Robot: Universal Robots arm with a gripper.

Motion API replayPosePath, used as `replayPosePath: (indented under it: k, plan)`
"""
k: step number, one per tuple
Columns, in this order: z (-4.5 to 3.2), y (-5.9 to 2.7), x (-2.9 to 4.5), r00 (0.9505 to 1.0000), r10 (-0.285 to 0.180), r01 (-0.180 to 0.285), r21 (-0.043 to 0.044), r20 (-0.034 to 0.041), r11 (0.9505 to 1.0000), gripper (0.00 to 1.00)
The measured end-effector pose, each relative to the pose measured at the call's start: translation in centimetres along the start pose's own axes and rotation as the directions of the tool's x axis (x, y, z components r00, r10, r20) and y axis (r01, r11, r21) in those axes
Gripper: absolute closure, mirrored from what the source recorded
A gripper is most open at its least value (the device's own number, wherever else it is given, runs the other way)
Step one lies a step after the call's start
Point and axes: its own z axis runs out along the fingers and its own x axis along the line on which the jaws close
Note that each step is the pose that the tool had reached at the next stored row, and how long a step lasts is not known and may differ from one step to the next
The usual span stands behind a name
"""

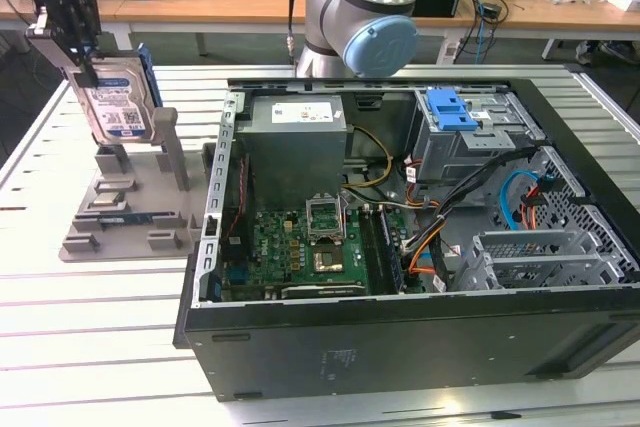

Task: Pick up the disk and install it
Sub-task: 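Pick up the disk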

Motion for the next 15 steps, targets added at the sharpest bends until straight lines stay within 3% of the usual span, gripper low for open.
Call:
replayPosePath:
  k: [15]
  plan:
    - [-2.31, -0.01, -0.06, 1.0, 0.0, 0.0, 0.0, 0.0, 1.0, 0.63]
